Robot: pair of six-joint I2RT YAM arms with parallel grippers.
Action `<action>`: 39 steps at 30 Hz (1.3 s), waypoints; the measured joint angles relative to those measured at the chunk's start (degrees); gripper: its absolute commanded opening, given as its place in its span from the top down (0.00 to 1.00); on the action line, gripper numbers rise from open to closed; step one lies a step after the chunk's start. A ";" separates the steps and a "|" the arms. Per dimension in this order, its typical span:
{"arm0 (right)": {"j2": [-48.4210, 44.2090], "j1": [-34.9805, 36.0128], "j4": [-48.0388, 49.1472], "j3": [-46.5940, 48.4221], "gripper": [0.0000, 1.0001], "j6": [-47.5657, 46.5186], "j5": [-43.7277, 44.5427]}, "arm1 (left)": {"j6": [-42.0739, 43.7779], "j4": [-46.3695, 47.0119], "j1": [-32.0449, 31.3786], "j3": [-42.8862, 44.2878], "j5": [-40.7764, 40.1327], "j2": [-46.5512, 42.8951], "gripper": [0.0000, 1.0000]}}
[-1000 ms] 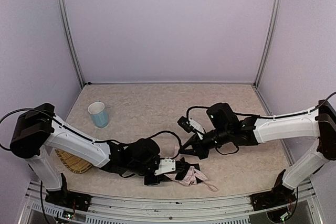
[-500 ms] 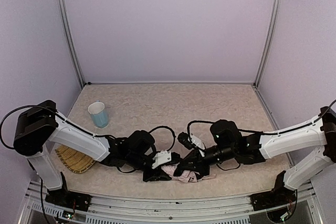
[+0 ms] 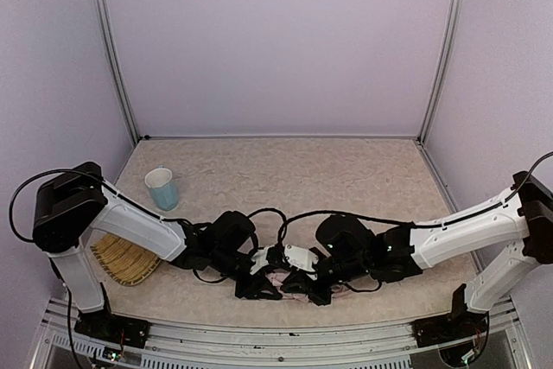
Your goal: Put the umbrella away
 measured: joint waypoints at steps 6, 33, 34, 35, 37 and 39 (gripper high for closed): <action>2.86 4.31 -9.01 5.03 1.00 -7.96 9.20 | -0.17 -0.42 1.01 0.79 2.45 1.25 0.75; 12.90 16.20 -11.58 5.97 1.00 -31.32 39.58 | 3.06 -6.23 5.55 6.19 12.94 5.46 0.44; 13.07 16.24 -11.52 5.27 1.00 -31.71 39.39 | 3.54 -6.38 5.75 6.19 13.64 5.46 0.44; 13.20 16.24 -11.37 4.87 1.00 -32.02 39.30 | 4.07 -6.51 5.70 6.16 13.92 5.46 0.43; 13.20 16.22 -11.19 4.79 1.00 -32.41 38.82 | 4.66 -6.47 5.42 5.92 14.23 5.25 0.42; 13.25 16.20 -11.10 4.74 1.00 -32.89 38.53 | 4.68 -5.68 5.42 5.16 14.27 4.68 0.39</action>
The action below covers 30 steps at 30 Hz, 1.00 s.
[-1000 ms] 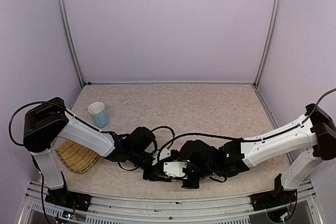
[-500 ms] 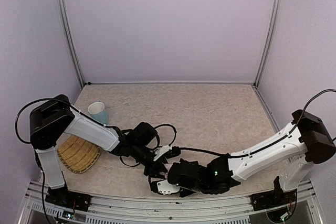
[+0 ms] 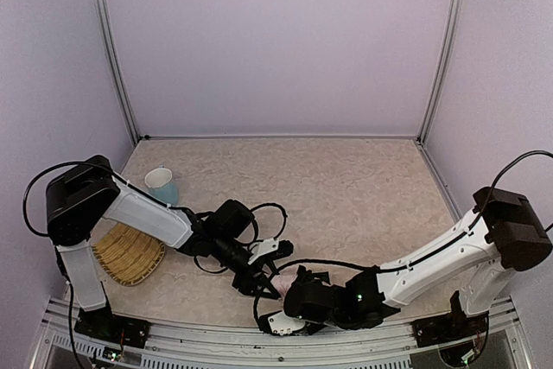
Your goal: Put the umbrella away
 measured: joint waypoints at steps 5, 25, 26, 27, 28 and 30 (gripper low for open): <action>0.59 -0.07 0.24 0.00 1.00 -0.48 -0.46 | -0.92 1.05 0.55 -1.09 0.57 -0.92 0.34; 2.05 -0.33 -1.73 1.53 0.76 2.27 2.34 | -5.77 0.22 4.00 7.39 2.14 5.51 0.91; 2.05 -0.33 -2.10 1.70 0.76 2.62 2.47 | -5.86 0.22 4.15 7.72 2.10 5.75 0.91; 2.03 -0.33 -2.40 1.86 0.76 3.13 2.51 | -5.95 0.20 4.20 8.09 2.10 6.01 0.91; 1.92 -0.33 -2.78 1.92 0.76 3.78 2.47 | -5.97 0.20 4.24 8.41 2.08 6.25 0.91; 1.27 -0.26 -4.07 1.90 0.76 5.11 2.12 | -5.97 0.22 4.28 8.76 2.03 6.51 0.91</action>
